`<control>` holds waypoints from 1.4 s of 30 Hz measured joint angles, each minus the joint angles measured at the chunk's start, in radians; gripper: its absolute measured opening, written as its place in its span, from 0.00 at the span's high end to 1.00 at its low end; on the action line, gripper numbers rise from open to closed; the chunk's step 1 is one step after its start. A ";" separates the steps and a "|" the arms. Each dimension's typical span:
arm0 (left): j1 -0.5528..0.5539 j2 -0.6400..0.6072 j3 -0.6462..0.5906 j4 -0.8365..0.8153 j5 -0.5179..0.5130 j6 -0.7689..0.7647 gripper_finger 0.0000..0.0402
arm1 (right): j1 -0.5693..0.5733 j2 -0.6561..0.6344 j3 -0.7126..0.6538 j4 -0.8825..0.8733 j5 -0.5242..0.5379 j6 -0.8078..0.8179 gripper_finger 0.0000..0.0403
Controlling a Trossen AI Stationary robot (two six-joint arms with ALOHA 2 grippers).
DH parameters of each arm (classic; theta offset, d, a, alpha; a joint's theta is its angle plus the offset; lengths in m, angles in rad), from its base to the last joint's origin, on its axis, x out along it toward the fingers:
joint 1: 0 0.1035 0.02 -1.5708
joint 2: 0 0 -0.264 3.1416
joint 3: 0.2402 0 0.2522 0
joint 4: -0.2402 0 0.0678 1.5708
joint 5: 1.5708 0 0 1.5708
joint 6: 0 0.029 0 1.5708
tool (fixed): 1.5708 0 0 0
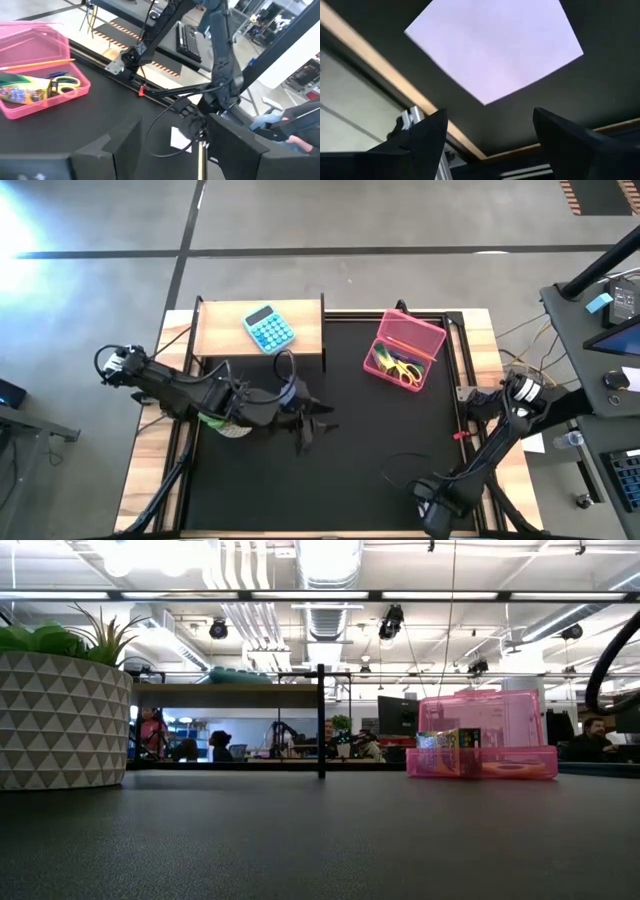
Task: Pack school essentials
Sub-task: Put the purple sticky notes into the pink supply box
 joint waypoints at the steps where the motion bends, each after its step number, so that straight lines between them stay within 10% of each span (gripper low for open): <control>1: -0.004 0.002 0.000 0.010 0.000 0.000 0.49 | 0.001 0.007 0.000 0.001 0.000 0.003 0.29; 25: -0.012 0.016 0.000 0.066 0.000 0.026 0.49 | -0.045 0.056 0.002 0.005 0.313 -0.106 0.38; 42: -0.019 0.282 0.000 0.001 0.151 0.263 0.49 | -0.108 0.058 0.000 0.012 0.578 -0.186 0.40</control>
